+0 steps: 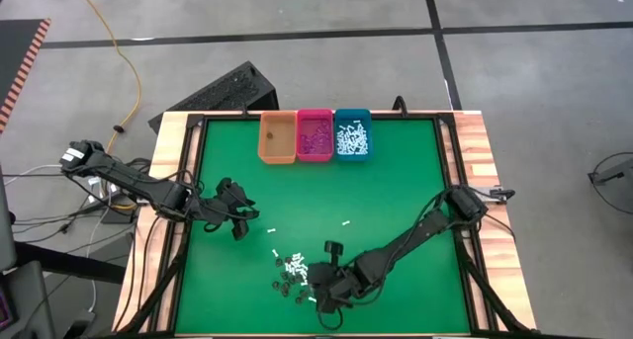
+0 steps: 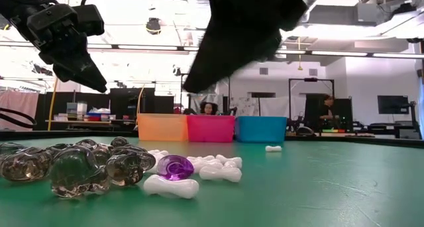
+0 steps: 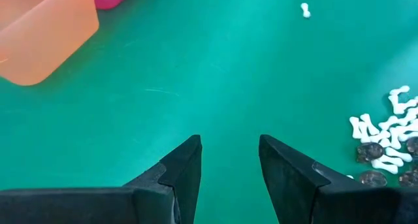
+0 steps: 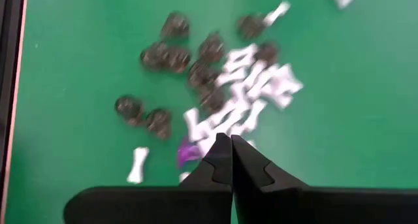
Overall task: Sort Halloween decoration
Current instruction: Put the violet witch hat toy into the red bin
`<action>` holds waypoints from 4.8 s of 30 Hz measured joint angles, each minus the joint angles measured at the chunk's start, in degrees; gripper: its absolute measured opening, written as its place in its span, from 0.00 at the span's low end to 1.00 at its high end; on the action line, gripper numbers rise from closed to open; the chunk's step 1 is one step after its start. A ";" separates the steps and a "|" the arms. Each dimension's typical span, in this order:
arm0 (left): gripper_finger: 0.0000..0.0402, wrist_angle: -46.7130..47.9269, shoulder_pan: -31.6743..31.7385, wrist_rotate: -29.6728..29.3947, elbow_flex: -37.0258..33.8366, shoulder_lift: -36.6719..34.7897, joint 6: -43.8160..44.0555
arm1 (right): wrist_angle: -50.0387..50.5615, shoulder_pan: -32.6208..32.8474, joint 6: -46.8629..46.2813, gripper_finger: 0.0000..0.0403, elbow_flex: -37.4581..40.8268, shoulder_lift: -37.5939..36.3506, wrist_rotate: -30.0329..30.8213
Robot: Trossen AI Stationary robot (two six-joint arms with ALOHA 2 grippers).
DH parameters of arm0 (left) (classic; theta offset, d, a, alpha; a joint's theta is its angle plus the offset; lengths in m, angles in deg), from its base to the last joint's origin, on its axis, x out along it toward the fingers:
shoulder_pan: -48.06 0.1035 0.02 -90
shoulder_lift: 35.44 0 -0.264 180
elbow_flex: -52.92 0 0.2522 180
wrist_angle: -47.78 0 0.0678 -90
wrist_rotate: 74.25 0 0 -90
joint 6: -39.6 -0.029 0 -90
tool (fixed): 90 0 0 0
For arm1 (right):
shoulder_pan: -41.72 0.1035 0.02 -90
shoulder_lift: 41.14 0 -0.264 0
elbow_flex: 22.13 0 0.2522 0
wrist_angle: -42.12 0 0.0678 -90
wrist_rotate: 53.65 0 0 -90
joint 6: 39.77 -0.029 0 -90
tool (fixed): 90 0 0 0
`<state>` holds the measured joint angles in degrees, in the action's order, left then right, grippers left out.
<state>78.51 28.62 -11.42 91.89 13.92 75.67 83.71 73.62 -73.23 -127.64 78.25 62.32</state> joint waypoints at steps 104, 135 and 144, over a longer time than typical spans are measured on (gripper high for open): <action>0.36 2.89 -6.10 -7.79 0.00 0.15 1.86 | 7.40 -18.42 18.88 0.04 0.09 -9.10 3.98; 0.36 4.52 -9.41 -10.79 0.00 0.15 4.94 | 2.60 -40.47 40.91 0.20 1.32 -6.17 -21.57; 0.36 5.63 -11.69 -11.70 -0.04 0.15 5.74 | 0.22 -42.80 36.32 0.59 1.33 -0.17 -20.74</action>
<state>84.15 16.93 -23.12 91.85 14.07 81.41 83.94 30.82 -36.91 -126.31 78.08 41.58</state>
